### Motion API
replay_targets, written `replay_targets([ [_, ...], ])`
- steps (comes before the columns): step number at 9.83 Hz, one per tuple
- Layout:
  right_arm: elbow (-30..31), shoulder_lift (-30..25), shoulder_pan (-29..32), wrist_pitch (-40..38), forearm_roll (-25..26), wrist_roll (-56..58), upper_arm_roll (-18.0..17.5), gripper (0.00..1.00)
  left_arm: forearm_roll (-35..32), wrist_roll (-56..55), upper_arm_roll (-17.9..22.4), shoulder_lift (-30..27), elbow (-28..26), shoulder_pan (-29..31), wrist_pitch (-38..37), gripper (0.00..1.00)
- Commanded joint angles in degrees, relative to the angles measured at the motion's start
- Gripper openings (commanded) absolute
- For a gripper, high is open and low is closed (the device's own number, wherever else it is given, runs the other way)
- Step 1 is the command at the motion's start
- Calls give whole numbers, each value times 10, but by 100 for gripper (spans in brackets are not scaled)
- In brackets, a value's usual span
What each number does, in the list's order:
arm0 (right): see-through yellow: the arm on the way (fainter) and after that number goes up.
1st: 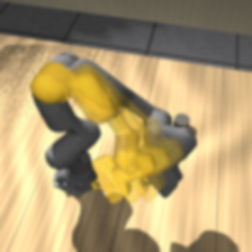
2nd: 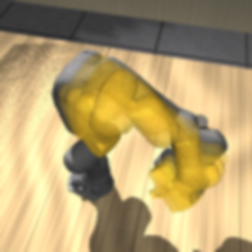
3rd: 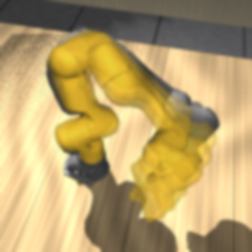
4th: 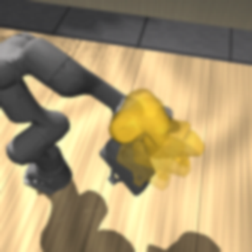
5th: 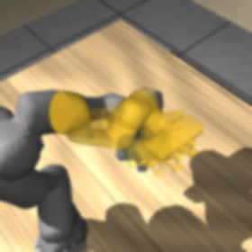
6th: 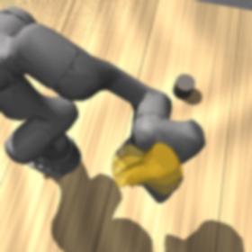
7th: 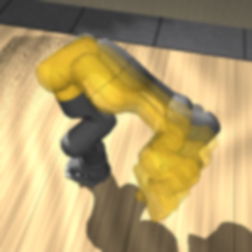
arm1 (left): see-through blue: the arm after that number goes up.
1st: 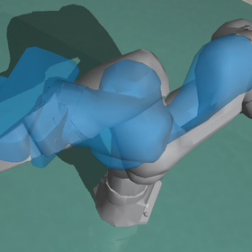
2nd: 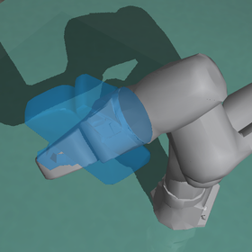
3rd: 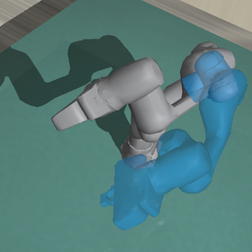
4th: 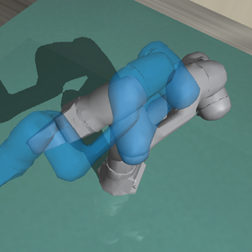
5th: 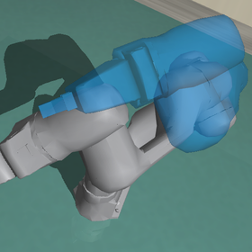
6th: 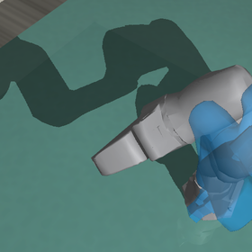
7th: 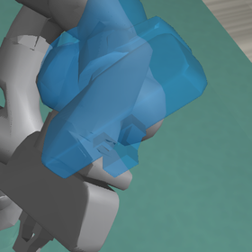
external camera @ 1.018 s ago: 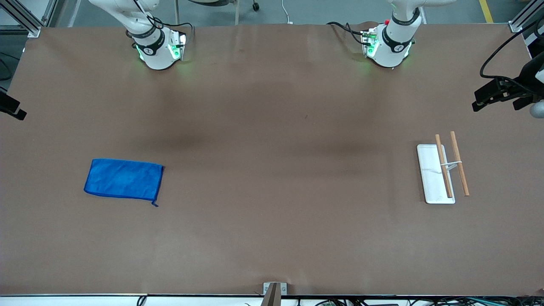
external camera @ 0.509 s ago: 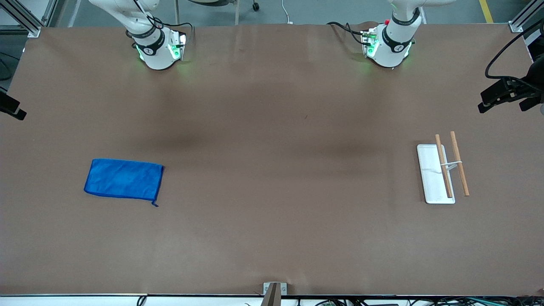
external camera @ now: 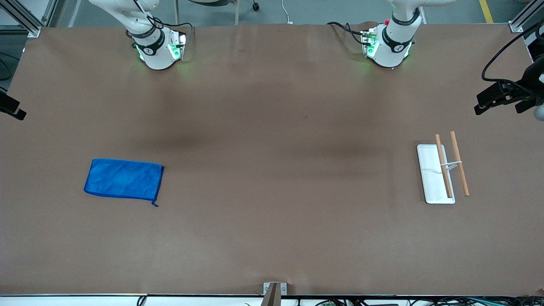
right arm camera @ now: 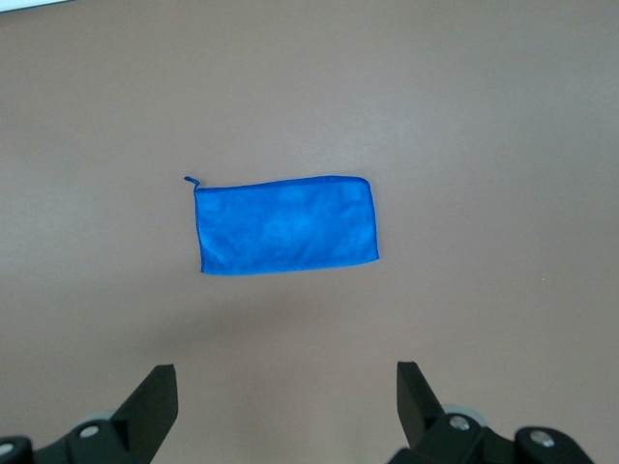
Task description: Right arm passes towel to left arm to hang
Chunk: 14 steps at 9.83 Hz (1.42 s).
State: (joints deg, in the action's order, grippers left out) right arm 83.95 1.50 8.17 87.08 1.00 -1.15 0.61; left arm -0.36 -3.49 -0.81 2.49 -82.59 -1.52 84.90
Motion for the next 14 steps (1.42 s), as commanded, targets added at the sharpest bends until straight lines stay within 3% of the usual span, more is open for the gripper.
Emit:
replay_targets([
  [1, 10, -7, 5, 6, -6, 6, -2, 100, 3, -2, -3, 6, -11, 0, 5, 100],
  [3, 10, -7, 5, 6, -6, 6, -2, 100, 54, -1, -1, 8, -13, 3, 12, 100],
  [14, 10, -7, 5, 6, -6, 6, -2, 100, 37, 7, 4, 7, -12, 8, 31, 100],
])
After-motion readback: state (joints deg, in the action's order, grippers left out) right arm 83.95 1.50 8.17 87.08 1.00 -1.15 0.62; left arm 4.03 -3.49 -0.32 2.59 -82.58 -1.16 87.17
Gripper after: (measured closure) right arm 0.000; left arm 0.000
